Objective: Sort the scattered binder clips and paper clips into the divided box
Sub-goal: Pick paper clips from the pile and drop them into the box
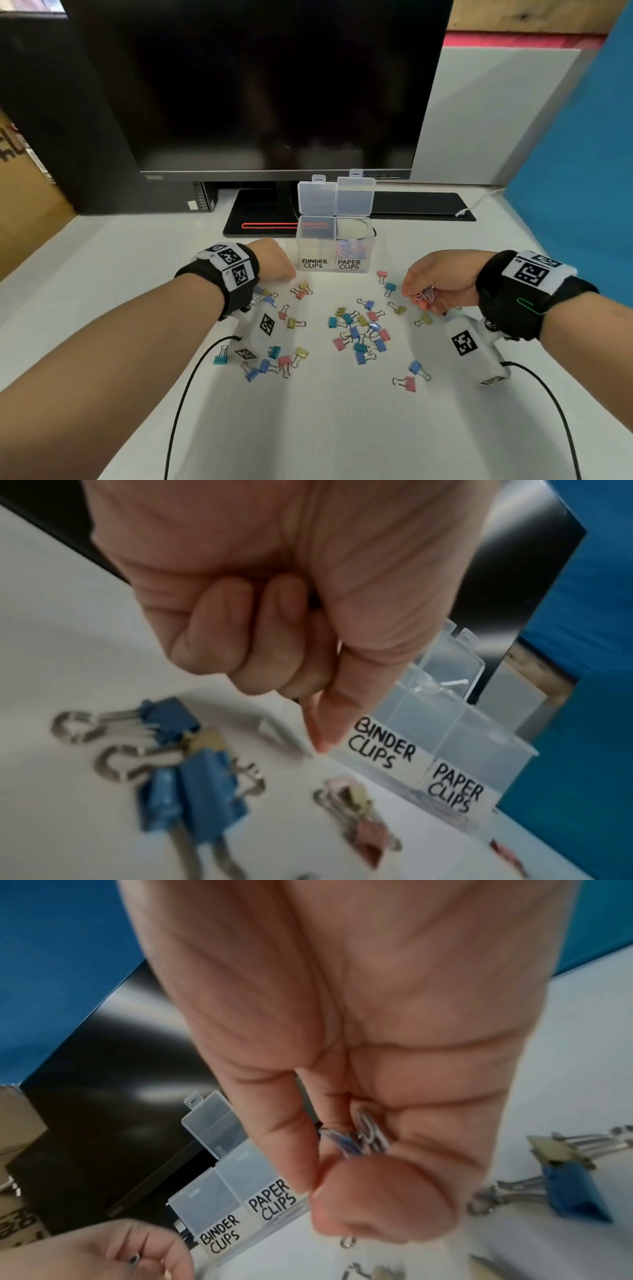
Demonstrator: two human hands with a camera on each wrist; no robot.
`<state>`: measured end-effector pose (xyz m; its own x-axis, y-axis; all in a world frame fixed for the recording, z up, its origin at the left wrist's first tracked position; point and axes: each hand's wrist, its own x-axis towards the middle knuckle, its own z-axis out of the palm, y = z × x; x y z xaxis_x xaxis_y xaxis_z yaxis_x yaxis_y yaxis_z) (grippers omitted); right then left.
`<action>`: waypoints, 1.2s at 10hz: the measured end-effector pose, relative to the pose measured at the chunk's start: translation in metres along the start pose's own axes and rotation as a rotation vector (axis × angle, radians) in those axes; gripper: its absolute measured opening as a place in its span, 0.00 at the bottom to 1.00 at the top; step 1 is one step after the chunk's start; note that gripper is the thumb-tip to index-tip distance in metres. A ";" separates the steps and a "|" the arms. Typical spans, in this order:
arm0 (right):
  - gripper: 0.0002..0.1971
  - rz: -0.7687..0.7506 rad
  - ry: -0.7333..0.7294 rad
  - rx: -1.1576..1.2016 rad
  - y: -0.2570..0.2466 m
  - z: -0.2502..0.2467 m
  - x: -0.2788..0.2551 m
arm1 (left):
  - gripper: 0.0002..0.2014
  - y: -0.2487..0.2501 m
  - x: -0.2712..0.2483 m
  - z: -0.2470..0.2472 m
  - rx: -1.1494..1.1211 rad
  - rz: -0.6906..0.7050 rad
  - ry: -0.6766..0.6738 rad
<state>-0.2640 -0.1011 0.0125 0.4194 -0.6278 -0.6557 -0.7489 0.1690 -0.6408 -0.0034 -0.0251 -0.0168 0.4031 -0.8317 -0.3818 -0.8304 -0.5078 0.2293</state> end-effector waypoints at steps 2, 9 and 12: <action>0.04 -0.008 -0.001 -0.018 -0.015 0.009 0.002 | 0.16 0.010 0.001 0.010 -0.168 -0.030 0.096; 0.23 -0.218 0.181 0.074 -0.105 -0.005 0.034 | 0.04 0.003 -0.014 -0.017 -0.950 -0.130 -0.410; 0.13 -0.296 0.301 0.259 -0.070 -0.017 0.012 | 0.09 0.086 -0.004 -0.049 -1.111 0.047 -0.338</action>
<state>-0.2147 -0.1334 0.0564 0.3994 -0.8624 -0.3111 -0.4522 0.1099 -0.8851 -0.0572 -0.0768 0.0481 0.1183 -0.8375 -0.5334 0.0204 -0.5350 0.8446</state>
